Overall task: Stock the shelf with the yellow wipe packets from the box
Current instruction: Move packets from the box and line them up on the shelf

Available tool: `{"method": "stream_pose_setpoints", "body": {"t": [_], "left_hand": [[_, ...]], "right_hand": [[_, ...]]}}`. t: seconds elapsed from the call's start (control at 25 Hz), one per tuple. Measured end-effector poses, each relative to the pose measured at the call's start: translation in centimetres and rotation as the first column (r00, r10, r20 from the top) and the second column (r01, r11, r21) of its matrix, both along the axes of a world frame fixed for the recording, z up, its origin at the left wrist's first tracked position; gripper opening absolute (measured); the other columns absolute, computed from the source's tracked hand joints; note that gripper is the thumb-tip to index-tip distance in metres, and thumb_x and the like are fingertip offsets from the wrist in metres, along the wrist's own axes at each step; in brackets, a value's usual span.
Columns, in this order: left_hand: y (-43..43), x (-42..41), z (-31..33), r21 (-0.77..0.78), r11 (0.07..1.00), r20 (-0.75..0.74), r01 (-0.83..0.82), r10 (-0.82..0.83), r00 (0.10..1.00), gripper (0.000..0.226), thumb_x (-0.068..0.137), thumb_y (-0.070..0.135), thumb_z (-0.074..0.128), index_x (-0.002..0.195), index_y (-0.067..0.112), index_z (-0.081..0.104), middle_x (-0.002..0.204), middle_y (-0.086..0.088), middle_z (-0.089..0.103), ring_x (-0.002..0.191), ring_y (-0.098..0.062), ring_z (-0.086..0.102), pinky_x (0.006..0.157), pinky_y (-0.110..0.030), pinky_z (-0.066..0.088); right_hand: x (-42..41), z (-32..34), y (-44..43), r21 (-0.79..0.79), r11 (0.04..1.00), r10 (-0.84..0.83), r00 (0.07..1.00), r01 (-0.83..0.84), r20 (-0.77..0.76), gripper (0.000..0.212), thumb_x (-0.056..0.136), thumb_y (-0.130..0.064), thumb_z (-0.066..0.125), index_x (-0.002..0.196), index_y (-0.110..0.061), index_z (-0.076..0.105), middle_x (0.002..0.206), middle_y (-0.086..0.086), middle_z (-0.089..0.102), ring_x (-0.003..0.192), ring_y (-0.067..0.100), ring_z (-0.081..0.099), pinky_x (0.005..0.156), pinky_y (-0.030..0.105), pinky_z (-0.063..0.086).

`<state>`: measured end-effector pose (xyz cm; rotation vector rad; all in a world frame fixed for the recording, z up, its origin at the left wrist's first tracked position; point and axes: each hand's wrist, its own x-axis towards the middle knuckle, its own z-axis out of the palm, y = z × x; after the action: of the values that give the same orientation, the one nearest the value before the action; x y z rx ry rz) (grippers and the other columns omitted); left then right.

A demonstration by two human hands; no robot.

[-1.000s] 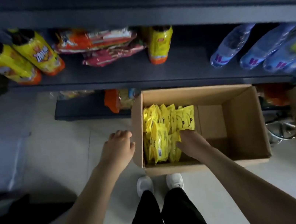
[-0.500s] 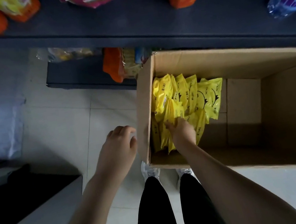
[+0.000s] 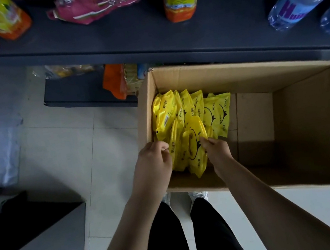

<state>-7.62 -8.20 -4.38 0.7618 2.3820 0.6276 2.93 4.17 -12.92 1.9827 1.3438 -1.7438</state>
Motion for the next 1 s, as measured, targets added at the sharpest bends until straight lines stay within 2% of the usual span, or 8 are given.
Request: {"method": "stream_pose_setpoints", "body": {"t": [0.12, 0.16, 0.24, 0.32, 0.44, 0.68, 0.88, 1.0], "left_hand": [[1.8, 2.0, -0.4, -0.091, 0.984, 0.212, -0.156, 0.173, 0.962, 0.023, 0.096, 0.018, 0.046, 0.108, 0.009, 0.063, 0.105, -0.004, 0.068, 0.1, -0.016, 0.063, 0.076, -0.01, 0.041], [2.3, 2.6, -1.0, -0.149, 0.937, 0.368, -0.316, 0.349, 0.862, 0.023, 0.097, 0.021, 0.044, 0.105, 0.009, 0.062, 0.099, -0.004, 0.067, 0.1, -0.02, 0.063, 0.078, -0.017, 0.046], [3.5, 3.4, -2.5, -0.343, 0.655, 0.649, -0.674, 0.684, 0.334, 0.028, 0.096, 0.029, 0.046, 0.106, 0.005, 0.058, 0.09, -0.005, 0.062, 0.093, -0.023, 0.062, 0.08, -0.033, 0.053], [4.2, 4.1, -4.0, -0.52, 0.346, 0.693, -0.781, 0.705, -0.149, 0.044, 0.092, 0.038, 0.05, 0.114, 0.001, 0.052, 0.095, -0.011, 0.06, 0.088, -0.023, 0.06, 0.078, -0.037, 0.052], [4.9, 4.9, -6.4, -0.598, 0.135, 0.689, -0.79, 0.59, -0.421, 0.063, 0.087, 0.051, 0.051, 0.126, 0.003, 0.044, 0.107, -0.017, 0.058, 0.098, -0.03, 0.059, 0.084, -0.042, 0.052], [6.3, 4.4, -9.8, -0.625, 0.036, 0.713, -0.78, 0.432, -0.552, 0.086, 0.077, 0.069, 0.051, 0.127, -0.001, 0.042, 0.119, -0.02, 0.057, 0.109, -0.033, 0.057, 0.079, -0.042, 0.05], [6.7, 4.6, -10.1, -0.581, 0.043, 0.746, -0.813, 0.427, -0.511, 0.052, 0.093, 0.039, 0.05, 0.122, -0.004, 0.047, 0.118, -0.018, 0.058, 0.113, -0.03, 0.057, 0.088, -0.038, 0.052], [6.9, 5.6, -9.9, -0.546, 0.081, 0.765, -0.834, 0.454, -0.457, 0.024, 0.095, 0.021, 0.05, 0.105, -0.001, 0.052, 0.109, -0.018, 0.059, 0.107, -0.03, 0.059, 0.095, -0.039, 0.05]], "right_hand": [[1.2, 0.2, 1.5, 0.044, 0.996, -0.071, 0.997, 0.071, -0.006, 0.029, 0.093, -0.028, 0.056, 0.1, -0.002, 0.067, 0.07, 0.009, 0.056, 0.064, 0.02, 0.049, 0.057, 0.031, 0.043], [1.6, 0.2, 1.9, 0.051, 0.993, -0.111, 0.994, 0.111, -0.015, 0.027, 0.093, -0.028, 0.057, 0.101, -0.004, 0.067, 0.073, 0.007, 0.06, 0.069, 0.021, 0.055, 0.063, 0.032, 0.049], [2.4, 0.2, 2.5, 0.039, 0.983, -0.177, 0.984, 0.178, -0.02, 0.025, 0.092, -0.029, 0.059, 0.105, -0.009, 0.066, 0.087, 0.013, 0.066, 0.089, 0.03, 0.064, 0.085, 0.047, 0.054], [2.8, 0.2, 2.9, 0.016, 0.975, -0.222, 0.975, 0.222, -0.013, 0.023, 0.091, -0.031, 0.06, 0.104, -0.014, 0.066, 0.107, 0.023, 0.065, 0.107, 0.042, 0.06, 0.09, 0.057, 0.049], [3.2, -0.3, 3.3, -0.001, 0.963, -0.269, 0.963, 0.269, -0.028, 0.011, 0.091, -0.03, 0.059, 0.089, -0.021, 0.065, 0.115, 0.026, 0.062, 0.115, 0.046, 0.052, 0.093, 0.062, 0.044], [3.6, -2.1, 2.9, -0.023, 0.963, -0.27, 0.962, 0.269, -0.05, 0.029, 0.092, -0.032, 0.058, 0.112, -0.012, 0.065, 0.092, 0.011, 0.068, 0.103, 0.038, 0.063, 0.093, 0.059, 0.047], [5.2, -2.2, 4.1, -0.024, 0.924, -0.382, 0.921, 0.381, -0.077, 0.033, 0.092, -0.026, 0.058, 0.121, -0.009, 0.061, 0.097, 0.006, 0.068, 0.097, 0.028, 0.066, 0.09, 0.047, 0.052], [6.1, -1.5, 4.8, 0.016, 0.916, -0.4, 0.914, 0.402, -0.061, 0.026, 0.092, -0.026, 0.059, 0.113, -0.011, 0.063, 0.089, 0.003, 0.067, 0.104, 0.034, 0.064, 0.092, 0.052, 0.05]]}}
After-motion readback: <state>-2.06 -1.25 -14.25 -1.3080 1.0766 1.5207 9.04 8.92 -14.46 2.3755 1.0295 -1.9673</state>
